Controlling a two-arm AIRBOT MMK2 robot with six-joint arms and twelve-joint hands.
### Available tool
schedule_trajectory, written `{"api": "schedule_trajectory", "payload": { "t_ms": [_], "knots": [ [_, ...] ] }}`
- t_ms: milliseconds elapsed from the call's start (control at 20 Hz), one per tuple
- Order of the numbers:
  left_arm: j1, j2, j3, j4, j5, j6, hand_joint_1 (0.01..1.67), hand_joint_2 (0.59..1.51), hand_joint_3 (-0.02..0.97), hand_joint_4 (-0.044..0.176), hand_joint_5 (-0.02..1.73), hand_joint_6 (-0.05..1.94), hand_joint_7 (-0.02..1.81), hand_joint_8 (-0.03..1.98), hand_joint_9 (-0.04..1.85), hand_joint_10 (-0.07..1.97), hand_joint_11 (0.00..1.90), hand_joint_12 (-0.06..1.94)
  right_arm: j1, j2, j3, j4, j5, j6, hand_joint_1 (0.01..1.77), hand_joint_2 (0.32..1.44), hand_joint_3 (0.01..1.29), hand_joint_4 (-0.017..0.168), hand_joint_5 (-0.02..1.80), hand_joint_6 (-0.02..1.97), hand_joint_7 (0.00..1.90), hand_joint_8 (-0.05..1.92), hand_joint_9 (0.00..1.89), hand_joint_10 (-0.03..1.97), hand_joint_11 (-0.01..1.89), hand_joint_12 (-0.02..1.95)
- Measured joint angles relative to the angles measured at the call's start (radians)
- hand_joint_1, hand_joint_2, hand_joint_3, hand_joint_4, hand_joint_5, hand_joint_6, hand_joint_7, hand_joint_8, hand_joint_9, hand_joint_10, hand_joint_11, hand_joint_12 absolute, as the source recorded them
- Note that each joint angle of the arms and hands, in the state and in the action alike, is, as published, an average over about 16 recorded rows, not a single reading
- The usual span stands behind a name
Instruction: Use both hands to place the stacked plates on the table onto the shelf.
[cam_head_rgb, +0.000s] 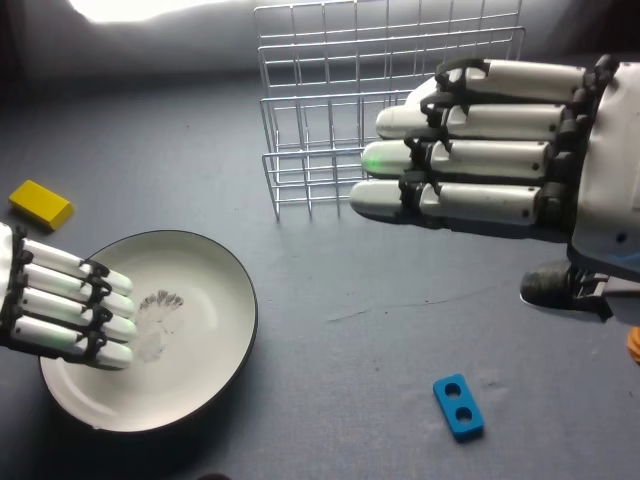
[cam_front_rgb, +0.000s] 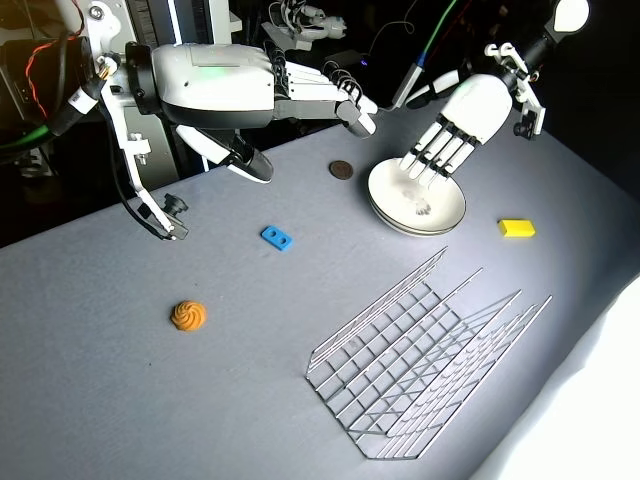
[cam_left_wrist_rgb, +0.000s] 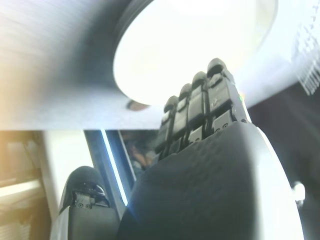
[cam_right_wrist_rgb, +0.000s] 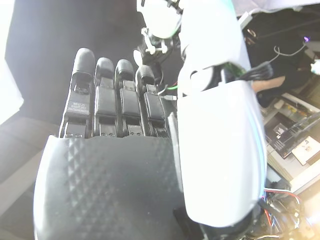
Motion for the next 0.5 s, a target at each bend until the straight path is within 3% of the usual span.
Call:
{"api": "schedule_trajectory", "payload": {
  "t_ms": [500],
  "knots": [
    [0.089, -0.019, 0.044, -0.029, 0.042, 0.013, 0.02, 1.058, 0.018, -0.002, 0.03, 0.01, 0.02, 0.0, 0.02, 0.01, 0.02, 0.01, 0.008, -0.049, 0.003, 0.044, -0.081, -0.039, 1.24, 0.93, 0.02, 0.006, 0.25, 0.02, 0.25, 0.02, 0.23, 0.01, 0.01, 0.75]
  ]
}}
